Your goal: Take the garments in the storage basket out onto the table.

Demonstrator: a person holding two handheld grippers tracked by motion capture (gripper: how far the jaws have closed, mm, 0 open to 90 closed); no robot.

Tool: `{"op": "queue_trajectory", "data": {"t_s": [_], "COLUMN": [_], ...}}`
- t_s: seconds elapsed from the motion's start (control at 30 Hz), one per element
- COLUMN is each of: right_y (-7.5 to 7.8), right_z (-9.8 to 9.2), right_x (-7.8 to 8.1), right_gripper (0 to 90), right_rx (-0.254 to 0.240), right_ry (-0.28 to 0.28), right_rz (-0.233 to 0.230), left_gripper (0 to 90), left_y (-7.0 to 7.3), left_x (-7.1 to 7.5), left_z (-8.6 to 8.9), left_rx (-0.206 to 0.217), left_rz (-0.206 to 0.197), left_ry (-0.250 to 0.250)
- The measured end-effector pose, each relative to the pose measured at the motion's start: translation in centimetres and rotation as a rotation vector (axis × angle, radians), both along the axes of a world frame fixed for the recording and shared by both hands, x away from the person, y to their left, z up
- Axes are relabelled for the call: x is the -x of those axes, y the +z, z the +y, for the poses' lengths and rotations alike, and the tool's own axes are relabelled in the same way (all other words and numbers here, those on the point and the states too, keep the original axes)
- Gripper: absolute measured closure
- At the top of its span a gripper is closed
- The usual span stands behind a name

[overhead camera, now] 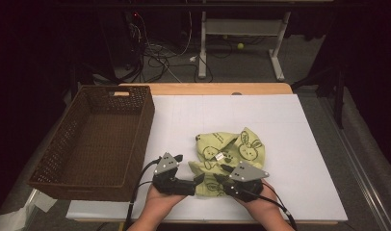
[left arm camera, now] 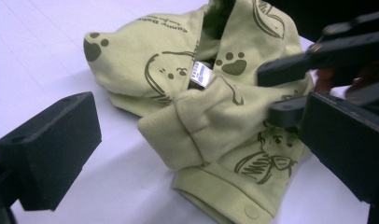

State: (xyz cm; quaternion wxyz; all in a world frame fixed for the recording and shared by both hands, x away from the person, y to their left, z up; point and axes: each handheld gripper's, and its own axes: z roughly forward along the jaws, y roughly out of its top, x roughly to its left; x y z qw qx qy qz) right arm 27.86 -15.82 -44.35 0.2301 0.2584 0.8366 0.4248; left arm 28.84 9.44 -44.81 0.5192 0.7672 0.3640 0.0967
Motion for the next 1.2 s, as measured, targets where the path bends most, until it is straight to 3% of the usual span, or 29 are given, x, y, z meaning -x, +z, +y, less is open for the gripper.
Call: {"op": "queue_trajectory", "data": {"t_s": [0.07, 0.1, 0.17, 0.33, 0.63, 0.8, 0.93, 1.0, 1.07, 1.2], "right_y": [-0.7, -0.8, -0.5, 0.7, 1.0, 0.5, 0.3, 0.2, 0.2, 0.1], "right_z": [0.1, -0.2, -1.3, -4.8, -11.7, -14.7, -16.4, -16.6, -16.4, -16.2], "right_x": [-0.3, -0.3, -0.1, 1.2, 3.1, 4.0, 4.6, 4.6, 4.6, 4.5], "right_gripper": [83.0, 86.2, 86.9, 86.8, 86.6, 86.0, 85.5, 85.3, 84.5, 83.9], "right_rx": [0.035, 0.031, -0.002, -0.043, -0.099, -0.105, -0.110, -0.116, -0.108, -0.108], "right_ry": [-0.008, -0.007, -0.013, -0.062, -0.202, -0.276, -0.315, -0.322, -0.326, -0.312], "right_rz": [0.008, 0.006, 0.010, -0.035, -0.014, 0.013, 0.019, 0.020, 0.021, 0.019], "left_gripper": [0.0, 0.0, 0.0, 0.0, 0.0, 0.1, 12.4, 14.2, 24.8, 33.6], "left_y": [0.0, -0.1, 0.0, -0.1, -0.6, -0.9, -0.9, -0.9, -0.9, -0.5], "left_x": [0.0, 0.0, 0.0, -0.1, -0.5, -0.8, -1.3, -1.6, -1.6, -2.4], "left_z": [-0.1, -0.1, -0.1, 0.0, -0.5, -1.6, -3.8, -5.6, -7.6, -11.7], "left_rx": [-0.003, -0.002, -0.001, -0.001, 0.001, -0.037, -0.052, -0.072, -0.103, -0.164], "left_rz": [0.000, 0.001, 0.002, -0.003, 0.025, 0.056, 0.065, 0.073, 0.045, 0.017], "left_ry": [-0.003, -0.005, -0.008, -0.001, -0.026, -0.077, -0.132, -0.171, -0.204, -0.251]}}
